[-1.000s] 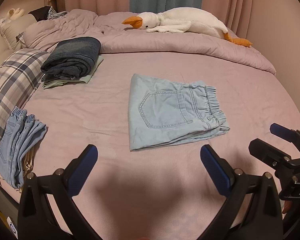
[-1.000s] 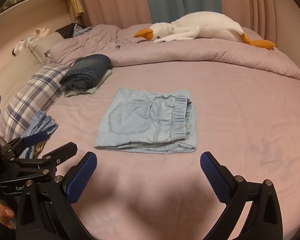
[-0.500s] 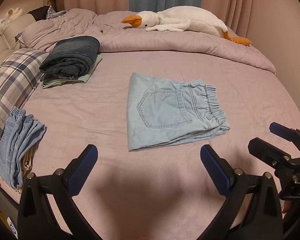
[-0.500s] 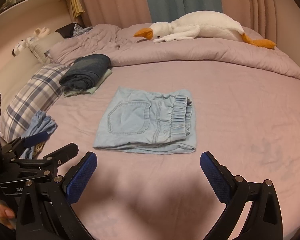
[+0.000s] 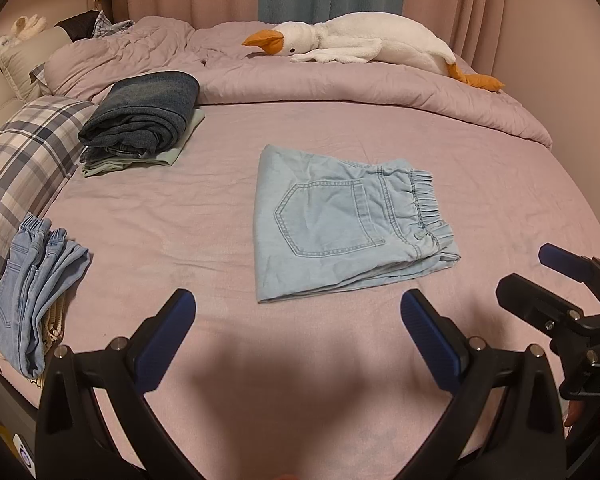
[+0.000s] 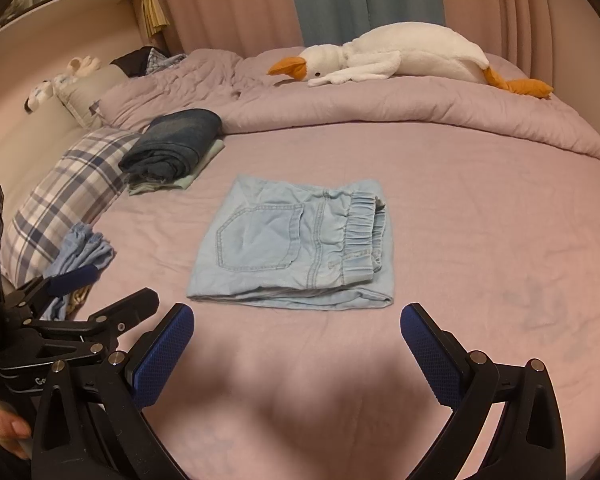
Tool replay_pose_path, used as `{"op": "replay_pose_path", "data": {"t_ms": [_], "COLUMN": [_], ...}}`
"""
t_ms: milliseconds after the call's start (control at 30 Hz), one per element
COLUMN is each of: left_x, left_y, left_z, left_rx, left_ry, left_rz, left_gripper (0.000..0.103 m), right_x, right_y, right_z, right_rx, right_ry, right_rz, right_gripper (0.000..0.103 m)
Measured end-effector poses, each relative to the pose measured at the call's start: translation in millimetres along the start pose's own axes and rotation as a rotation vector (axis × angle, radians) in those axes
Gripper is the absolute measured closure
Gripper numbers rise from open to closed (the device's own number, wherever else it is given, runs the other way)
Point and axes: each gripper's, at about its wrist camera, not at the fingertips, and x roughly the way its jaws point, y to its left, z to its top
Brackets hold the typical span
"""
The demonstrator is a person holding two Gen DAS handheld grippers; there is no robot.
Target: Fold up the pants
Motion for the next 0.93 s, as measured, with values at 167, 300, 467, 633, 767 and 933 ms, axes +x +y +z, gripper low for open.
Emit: {"op": "replay_pose_path", "data": {"t_ms": [167, 300, 467, 633, 767, 933], "left_x": [0.8, 1.3, 1.2, 1.4, 1.5, 4.7], "left_y": [0.8, 2.1, 2.1, 2.1, 2.0, 3.8], "left_z": [0.8, 1.2, 0.9, 1.4, 1.4, 2.1], "left_rx": [-0.001, 0.000, -0.001, 0.000, 0.000, 0.002], "left_ry": [0.001, 0.002, 0.002, 0.002, -0.001, 0.001], "left_rz": [-0.002, -0.004, -0.003, -0.004, -0.005, -0.002], "left_gripper": [0.000, 0.000, 0.000, 0.000, 0.000, 0.000], "right_x": [-0.1, 1.0, 2.0, 3.2, 3.4, 3.7], "right_y": [0.0, 0.6, 0.5, 2.3, 1.5, 1.7], "right_z": [-0.2, 0.0, 1.4, 1.4, 1.6, 1.5], "right_rx": [0.000, 0.001, -0.001, -0.003, -0.003, -0.003], "right_ry": [-0.001, -0.001, 0.001, 0.002, 0.003, 0.004], "right_rz": [0.001, 0.003, 0.005, 0.006, 0.007, 0.006], "right_gripper": [0.001, 0.001, 0.001, 0.001, 0.001, 0.001]}}
